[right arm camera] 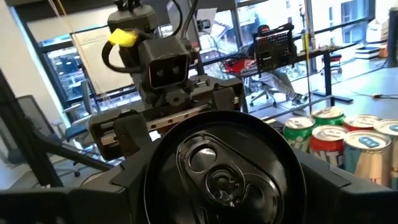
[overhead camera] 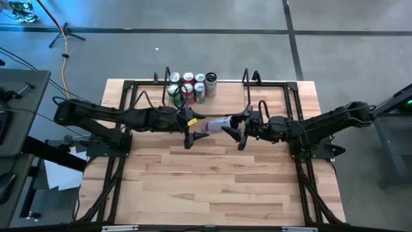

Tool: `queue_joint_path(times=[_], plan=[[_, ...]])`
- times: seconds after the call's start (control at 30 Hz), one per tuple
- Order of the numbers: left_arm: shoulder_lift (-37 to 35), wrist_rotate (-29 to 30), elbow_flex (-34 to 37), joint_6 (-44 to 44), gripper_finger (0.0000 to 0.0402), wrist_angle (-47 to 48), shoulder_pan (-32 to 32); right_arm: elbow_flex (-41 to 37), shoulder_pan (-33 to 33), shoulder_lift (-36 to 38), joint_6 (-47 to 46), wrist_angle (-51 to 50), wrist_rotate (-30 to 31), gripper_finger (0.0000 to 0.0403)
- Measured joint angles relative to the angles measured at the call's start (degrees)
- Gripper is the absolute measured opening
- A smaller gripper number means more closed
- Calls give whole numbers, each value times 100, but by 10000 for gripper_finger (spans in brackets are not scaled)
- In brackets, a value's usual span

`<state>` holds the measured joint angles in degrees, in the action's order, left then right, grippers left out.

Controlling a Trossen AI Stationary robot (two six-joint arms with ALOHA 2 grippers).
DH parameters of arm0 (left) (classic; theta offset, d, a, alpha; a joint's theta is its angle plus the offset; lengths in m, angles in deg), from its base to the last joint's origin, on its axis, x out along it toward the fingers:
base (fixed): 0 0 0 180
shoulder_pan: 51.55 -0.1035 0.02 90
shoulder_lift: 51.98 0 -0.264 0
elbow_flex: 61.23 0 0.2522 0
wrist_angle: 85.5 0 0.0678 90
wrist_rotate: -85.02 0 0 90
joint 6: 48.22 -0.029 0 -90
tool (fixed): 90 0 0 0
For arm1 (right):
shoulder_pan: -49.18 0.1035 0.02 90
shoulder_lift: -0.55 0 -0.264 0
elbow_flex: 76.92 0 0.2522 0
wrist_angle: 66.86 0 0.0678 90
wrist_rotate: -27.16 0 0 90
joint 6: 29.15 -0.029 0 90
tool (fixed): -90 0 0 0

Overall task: Place canned beverage on shelf
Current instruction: Put the white pink soda can on the shelf aligned with the white pink soda can

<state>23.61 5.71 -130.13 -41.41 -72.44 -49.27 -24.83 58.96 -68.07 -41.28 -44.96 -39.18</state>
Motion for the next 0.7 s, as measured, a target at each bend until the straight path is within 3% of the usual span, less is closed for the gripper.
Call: queue_joint_path(times=[0.3, 0.7], plan=[[435, -495, -7, -149, 331, -608, 0, -1, -2, 0, -92, -91, -135, 254], [632, -561, 0, -302, 331, -695, -93, 1, -2, 0, -154, -77, -271, 254]])
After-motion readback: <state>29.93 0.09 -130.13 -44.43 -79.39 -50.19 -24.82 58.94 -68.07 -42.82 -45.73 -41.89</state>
